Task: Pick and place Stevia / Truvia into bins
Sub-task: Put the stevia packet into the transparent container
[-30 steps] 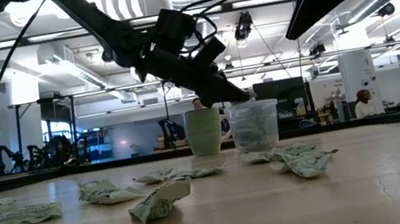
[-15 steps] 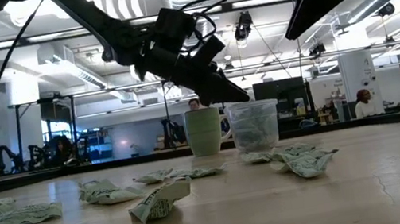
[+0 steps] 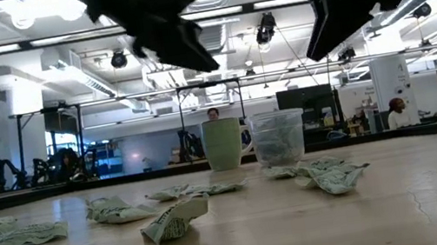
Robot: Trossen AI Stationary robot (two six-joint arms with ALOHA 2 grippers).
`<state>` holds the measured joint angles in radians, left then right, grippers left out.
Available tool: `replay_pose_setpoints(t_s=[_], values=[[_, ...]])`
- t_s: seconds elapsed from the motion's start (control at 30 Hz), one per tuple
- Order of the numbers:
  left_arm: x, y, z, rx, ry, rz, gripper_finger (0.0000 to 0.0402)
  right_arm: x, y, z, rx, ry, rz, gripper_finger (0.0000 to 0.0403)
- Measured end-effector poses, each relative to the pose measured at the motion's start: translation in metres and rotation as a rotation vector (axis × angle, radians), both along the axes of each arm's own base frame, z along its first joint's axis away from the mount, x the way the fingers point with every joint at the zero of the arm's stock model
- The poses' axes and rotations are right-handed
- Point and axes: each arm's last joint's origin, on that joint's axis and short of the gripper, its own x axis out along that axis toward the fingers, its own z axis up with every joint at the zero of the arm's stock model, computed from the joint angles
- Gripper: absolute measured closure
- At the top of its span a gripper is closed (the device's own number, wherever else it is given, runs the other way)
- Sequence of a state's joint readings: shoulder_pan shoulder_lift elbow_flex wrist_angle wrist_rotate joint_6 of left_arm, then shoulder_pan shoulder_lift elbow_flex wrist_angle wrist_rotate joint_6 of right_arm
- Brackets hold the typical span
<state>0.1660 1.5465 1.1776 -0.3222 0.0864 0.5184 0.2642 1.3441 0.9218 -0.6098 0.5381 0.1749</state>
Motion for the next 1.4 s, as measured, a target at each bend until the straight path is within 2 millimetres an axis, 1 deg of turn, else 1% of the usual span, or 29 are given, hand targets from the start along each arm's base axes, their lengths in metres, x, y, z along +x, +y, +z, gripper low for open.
replay_pose_setpoints(t_s=[0.17,0.33,0.5,0.63,0.73,0.8,0.9,0.97,1.13,1.23,1.4], values=[[-0.031,-0.027,-0.001,-0.071,0.107,-0.016,0.0234,0.005,0.002,-0.004,-0.001,0.015,0.042,0.0243],[-0.056,-0.047,-0.022,-0.084,0.173,-0.066,0.0234,0.007,0.004,0.000,0.025,-0.024,0.066,0.0243],[-0.073,-0.057,-0.049,-0.087,0.213,-0.097,0.0234,0.008,0.004,0.000,0.027,-0.027,0.070,0.0243],[-0.079,-0.060,-0.063,-0.147,0.244,-0.041,0.0234,0.009,0.005,0.000,0.046,-0.038,0.078,0.0243],[-0.082,-0.060,-0.072,-0.189,0.274,0.011,0.0234,0.012,0.008,-0.001,0.130,-0.074,0.134,0.0243],[-0.085,-0.059,-0.076,-0.205,0.291,0.031,0.0234,0.015,0.011,-0.005,0.197,-0.108,0.204,0.0243],[-0.088,-0.060,-0.084,-0.221,0.307,0.050,0.0234,0.016,0.015,-0.015,0.261,-0.163,0.318,0.0243],[-0.091,-0.060,-0.088,-0.222,0.323,0.053,0.0234,0.014,0.015,-0.024,0.272,-0.183,0.357,0.0243],[-0.092,-0.060,-0.090,-0.245,0.332,0.075,0.0234,0.007,0.014,-0.042,0.296,-0.176,0.348,0.0243],[-0.092,-0.060,-0.090,-0.247,0.331,0.077,0.0234,0.001,0.014,-0.056,0.316,-0.227,0.364,0.0243],[-0.092,-0.060,-0.090,-0.248,0.331,0.078,0.0234,-0.011,0.012,-0.077,0.299,-0.297,0.405,0.0243]])
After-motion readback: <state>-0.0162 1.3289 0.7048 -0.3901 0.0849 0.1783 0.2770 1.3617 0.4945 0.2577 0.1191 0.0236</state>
